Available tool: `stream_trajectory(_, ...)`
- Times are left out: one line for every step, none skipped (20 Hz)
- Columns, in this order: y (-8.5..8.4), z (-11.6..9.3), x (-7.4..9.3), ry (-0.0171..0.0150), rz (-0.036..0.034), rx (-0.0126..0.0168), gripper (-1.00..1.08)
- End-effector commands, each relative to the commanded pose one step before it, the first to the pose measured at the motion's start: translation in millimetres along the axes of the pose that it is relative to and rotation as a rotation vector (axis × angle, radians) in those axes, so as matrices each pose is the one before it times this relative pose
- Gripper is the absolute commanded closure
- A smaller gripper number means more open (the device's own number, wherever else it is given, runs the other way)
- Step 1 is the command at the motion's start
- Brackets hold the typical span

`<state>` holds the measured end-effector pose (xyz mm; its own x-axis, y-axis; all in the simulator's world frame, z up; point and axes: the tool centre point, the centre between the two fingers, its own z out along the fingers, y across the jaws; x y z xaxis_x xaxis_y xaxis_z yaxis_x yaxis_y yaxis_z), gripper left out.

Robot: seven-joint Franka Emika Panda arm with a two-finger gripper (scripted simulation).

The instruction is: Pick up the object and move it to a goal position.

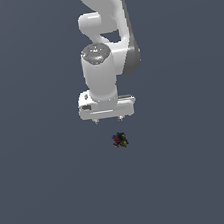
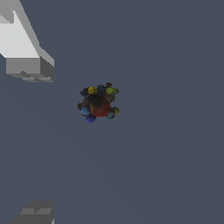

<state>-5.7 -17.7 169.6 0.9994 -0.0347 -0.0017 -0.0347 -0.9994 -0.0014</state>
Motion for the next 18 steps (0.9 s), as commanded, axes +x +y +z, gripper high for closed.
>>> stream_trajectory(0.01, 0.0, 0.0, 0.0, 0.0, 0.0, -0.92)
stream_trajectory(0.14, -0.01, -0.14, -0.00035, -0.00086, -0.00029, -0.92)
stream_trajectory(-0.01, 0.17, -0.36, -0.00134, -0.00316, -0.00105, -0.92)
stream_trajectory(0.2, 0.18, -0.62, -0.00208, -0.00486, -0.00161, -0.92)
stream_trajectory(0.26, 0.24, -0.87, -0.00294, -0.00677, -0.00226, -0.92)
stream_trajectory(0.36, 0.26, -1.15, -0.00382, -0.00859, -0.0029, -0.92)
stream_trajectory(0.46, 0.21, -1.36, -0.00439, -0.00957, -0.00329, -0.92)
stream_trajectory(0.43, 0.06, -1.21, -0.00376, -0.00782, -0.00277, -0.92)
stream_trajectory(0.37, -0.07, -1.01, -0.00298, -0.00581, -0.00215, -0.92)
stream_trajectory(0.33, -0.19, -0.79, -0.00214, -0.00376, -0.00151, -0.92)
stream_trajectory(0.26, -0.27, -0.53, -0.00124, -0.00173, -0.00085, -0.92)
stream_trajectory(0.02, -0.37, -0.22, 0.0, 0.0, 0.0, -0.92)
stream_trajectory(0.02, 0.18, 0.26, 0.00038, 0.00129, 0.00031, -0.92)
stream_trajectory(-0.34, 0.62, 0.52, 0.00059, 0.00005, 0.00035, -0.92)
stream_trajectory(-0.43, 0.94, 0.61, 0.00074, -0.00178, 0.00031, -0.92)
stream_trajectory(-0.7, 1.54, 0.82, 0.00048, -0.00356, 0.00004, -0.92)
stream_trajectory(-0.86, 2.04, 1.03, 0.00049, -0.00486, -0.00003, -0.92)
stream_trajectory(-1.07, 2.52, 1.27, 0.00064, -0.00591, 0.00001, -0.92)
